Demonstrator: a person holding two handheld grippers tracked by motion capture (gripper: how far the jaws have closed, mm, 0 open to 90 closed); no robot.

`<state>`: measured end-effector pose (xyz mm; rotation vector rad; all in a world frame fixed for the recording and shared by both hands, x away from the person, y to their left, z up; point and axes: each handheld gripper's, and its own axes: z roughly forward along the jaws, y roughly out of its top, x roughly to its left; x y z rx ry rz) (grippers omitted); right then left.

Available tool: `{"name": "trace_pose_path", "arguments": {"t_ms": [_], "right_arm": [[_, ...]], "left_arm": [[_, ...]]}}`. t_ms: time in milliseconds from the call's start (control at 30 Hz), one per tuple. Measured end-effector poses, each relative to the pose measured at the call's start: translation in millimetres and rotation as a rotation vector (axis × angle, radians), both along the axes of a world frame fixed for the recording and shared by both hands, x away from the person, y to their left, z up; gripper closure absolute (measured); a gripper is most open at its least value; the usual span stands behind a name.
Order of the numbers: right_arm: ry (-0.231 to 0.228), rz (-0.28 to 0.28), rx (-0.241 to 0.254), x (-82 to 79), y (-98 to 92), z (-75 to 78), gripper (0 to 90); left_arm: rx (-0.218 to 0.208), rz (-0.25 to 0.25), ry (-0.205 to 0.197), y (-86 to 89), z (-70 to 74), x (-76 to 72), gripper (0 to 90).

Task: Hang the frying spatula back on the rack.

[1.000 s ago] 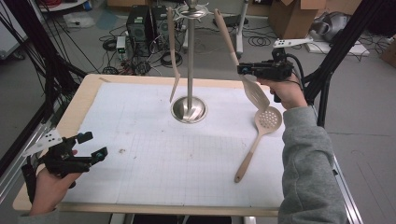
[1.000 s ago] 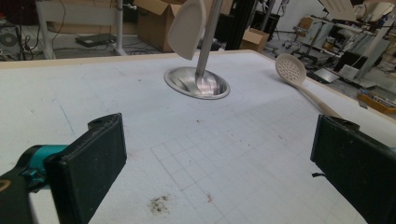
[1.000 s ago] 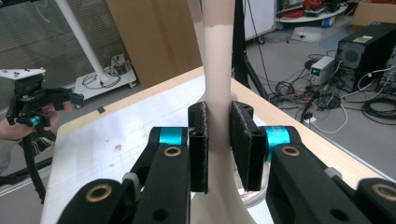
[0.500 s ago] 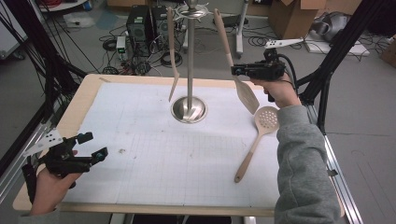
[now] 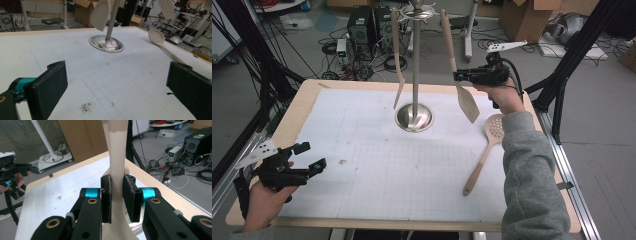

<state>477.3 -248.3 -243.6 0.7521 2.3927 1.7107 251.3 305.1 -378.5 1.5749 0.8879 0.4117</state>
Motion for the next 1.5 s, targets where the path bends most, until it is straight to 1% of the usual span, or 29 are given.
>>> {"name": "trace_pose_path", "arguments": {"t_ms": [633,667,767,900,1100,1267,1433,1500], "right_arm": [[0.011,-0.012,-0.03,7.1,20.9,-5.0,77.8],[0.003,-0.01,-0.032,8.2,22.1,-5.5,77.8],[0.007,-0.017,-0.034,9.7,25.8,-6.5,77.8],[0.0,-0.015,-0.035,12.4,30.7,-8.5,77.8],[-0.007,-0.02,-0.026,15.8,37.9,-12.1,77.8],[-0.011,-0.022,-0.03,16.7,39.5,-12.6,77.6],[-0.014,-0.027,-0.03,16.5,38.8,-13.0,76.0],[-0.031,-0.034,-0.012,15.4,37.8,-12.2,71.1]], "left_arm": [[0.001,0.005,-0.006,1.1,1.9,-2.8,3.9],[0.003,0.006,-0.006,1.4,2.0,-2.9,3.9],[0.0,0.008,-0.007,1.8,2.1,-3.3,3.9],[0.001,0.01,-0.008,2.8,2.4,-4.0,3.9],[0.001,0.011,-0.01,3.8,2.8,-5.1,3.9],[0.001,0.014,-0.009,4.6,2.7,-6.0,3.9],[0.004,0.012,-0.005,3.9,2.2,-6.0,3.9],[0.006,0.012,-0.008,3.7,2.4,-6.2,3.9]]}}
